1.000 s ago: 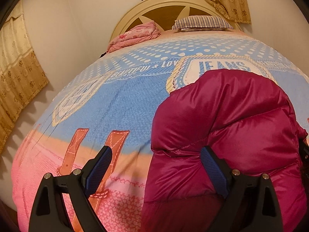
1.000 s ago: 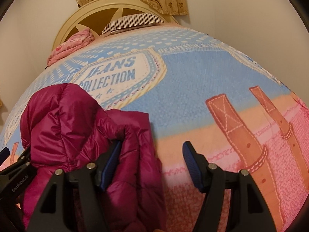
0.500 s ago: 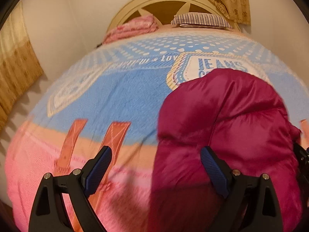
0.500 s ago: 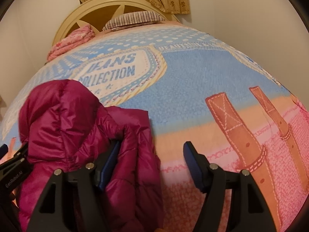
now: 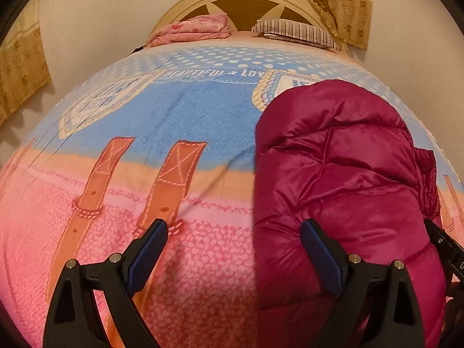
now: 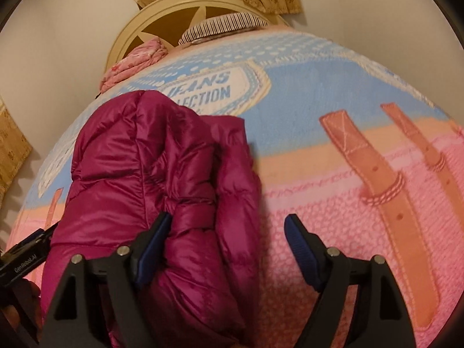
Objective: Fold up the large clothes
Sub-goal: 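Close the left tool on the jacket bundle while the right tool closes on its other side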
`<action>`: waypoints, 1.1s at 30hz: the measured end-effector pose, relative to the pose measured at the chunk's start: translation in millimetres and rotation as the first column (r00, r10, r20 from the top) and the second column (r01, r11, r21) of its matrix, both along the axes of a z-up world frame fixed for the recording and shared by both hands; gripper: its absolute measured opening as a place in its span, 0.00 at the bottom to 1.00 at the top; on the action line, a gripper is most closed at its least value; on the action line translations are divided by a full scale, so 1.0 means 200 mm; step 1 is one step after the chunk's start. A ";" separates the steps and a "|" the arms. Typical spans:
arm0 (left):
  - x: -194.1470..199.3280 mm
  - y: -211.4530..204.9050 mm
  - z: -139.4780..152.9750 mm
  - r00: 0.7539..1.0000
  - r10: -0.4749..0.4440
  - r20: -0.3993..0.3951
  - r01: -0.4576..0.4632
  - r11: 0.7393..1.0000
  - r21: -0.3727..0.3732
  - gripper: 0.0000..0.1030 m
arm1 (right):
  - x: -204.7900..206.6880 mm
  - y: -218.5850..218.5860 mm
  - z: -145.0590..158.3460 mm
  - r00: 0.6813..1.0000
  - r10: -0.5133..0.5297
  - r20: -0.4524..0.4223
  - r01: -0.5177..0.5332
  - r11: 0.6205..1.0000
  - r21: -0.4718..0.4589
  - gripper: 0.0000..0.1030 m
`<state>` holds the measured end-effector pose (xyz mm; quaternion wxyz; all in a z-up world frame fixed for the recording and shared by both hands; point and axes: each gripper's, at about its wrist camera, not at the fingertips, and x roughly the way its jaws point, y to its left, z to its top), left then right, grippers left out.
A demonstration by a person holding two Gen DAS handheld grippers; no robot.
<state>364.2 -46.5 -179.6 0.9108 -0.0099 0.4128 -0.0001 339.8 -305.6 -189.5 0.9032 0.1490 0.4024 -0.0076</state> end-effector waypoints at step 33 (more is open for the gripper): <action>-0.13 -0.07 0.10 0.986 -0.138 0.088 0.136 0.990 0.033 0.01 | -0.05 0.14 0.01 0.992 0.122 0.036 -0.122 0.992 0.007 0.27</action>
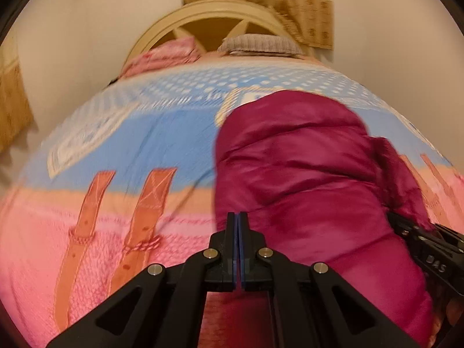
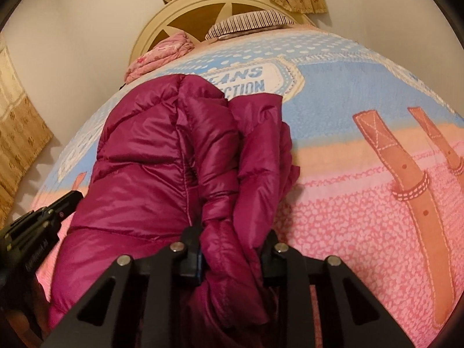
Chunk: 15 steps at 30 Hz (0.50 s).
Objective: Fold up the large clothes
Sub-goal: 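Close the left tool on the jacket bundle while the right tool closes on its other side, then squeeze and press the magenta jacket bundle into shape with both tools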
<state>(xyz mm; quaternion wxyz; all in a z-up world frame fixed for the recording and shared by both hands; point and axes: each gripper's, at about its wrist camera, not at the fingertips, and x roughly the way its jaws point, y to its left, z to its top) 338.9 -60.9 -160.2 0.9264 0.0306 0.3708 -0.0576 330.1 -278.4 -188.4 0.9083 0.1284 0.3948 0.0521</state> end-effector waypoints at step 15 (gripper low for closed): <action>0.02 0.14 0.06 0.996 0.087 -0.015 -0.088 0.977 -0.193 0.83 | 0.02 0.03 -0.02 1.000 0.020 0.000 -0.020 0.998 -0.051 0.29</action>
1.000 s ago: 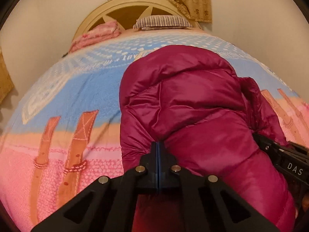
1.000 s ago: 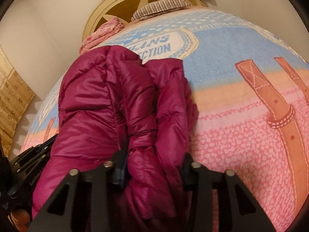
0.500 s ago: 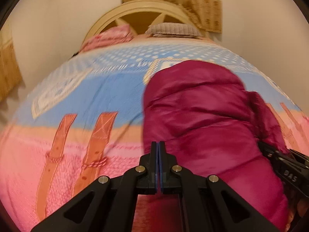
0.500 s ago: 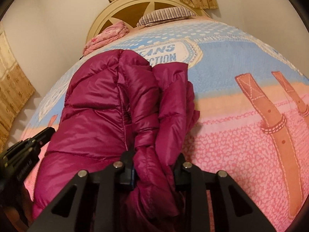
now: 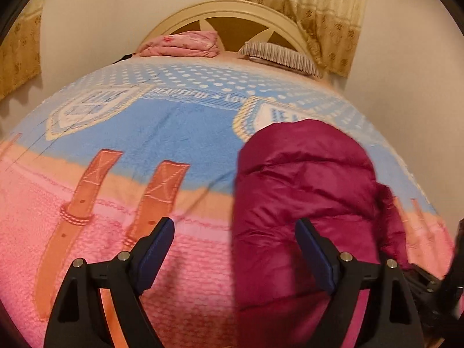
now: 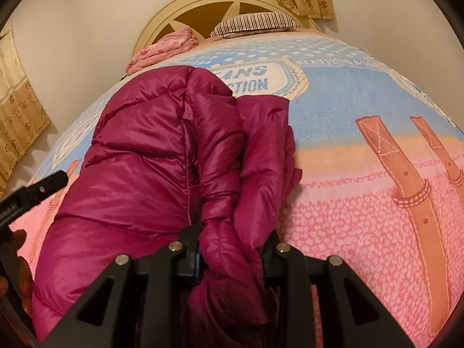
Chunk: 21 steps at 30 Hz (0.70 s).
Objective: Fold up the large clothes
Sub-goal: 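Squeeze and press the magenta jacket bundle into shape with both tools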
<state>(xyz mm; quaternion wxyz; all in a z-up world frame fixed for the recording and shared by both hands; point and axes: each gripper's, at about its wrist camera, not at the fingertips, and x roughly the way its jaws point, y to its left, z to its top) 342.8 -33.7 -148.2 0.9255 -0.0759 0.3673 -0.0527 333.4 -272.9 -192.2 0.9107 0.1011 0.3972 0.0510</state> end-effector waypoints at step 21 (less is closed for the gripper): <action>0.07 -0.17 -0.18 0.983 -0.098 -0.157 0.094 0.995 -0.033 0.81 | 0.00 0.01 -0.01 1.000 -0.011 0.006 0.012 1.000 -0.018 0.31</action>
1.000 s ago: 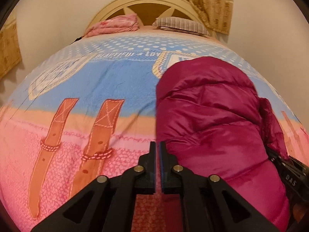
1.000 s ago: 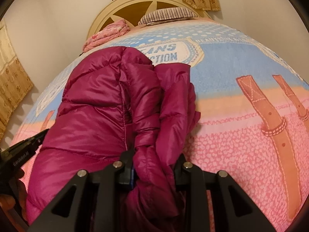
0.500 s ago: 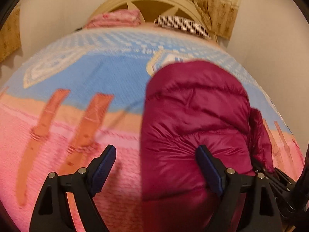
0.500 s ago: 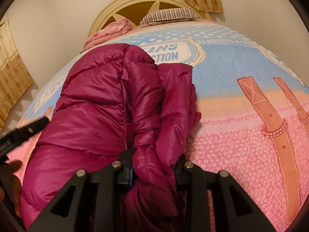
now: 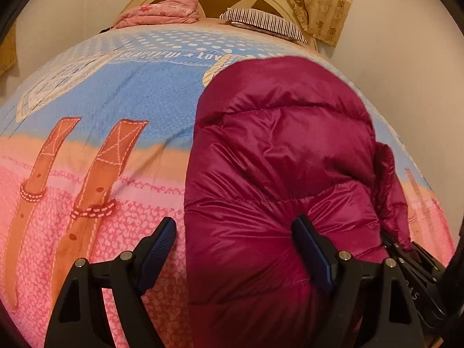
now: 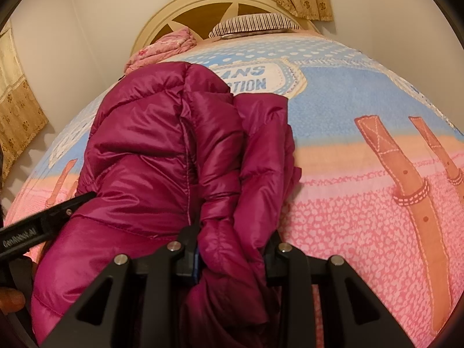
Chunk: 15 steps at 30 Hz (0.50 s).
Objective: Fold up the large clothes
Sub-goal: 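Squeeze and press the magenta jacket bundle into shape with both tools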
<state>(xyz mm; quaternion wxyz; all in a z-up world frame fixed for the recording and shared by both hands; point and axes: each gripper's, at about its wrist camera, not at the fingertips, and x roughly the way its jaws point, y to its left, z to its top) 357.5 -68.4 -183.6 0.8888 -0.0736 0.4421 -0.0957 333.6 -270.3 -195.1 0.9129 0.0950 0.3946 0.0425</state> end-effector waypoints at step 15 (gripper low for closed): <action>-0.02 -0.12 0.01 0.998 -0.048 0.051 0.043 0.995 0.092 0.53 | -0.01 0.01 -0.01 1.000 -0.010 -0.001 0.010 1.000 0.011 0.31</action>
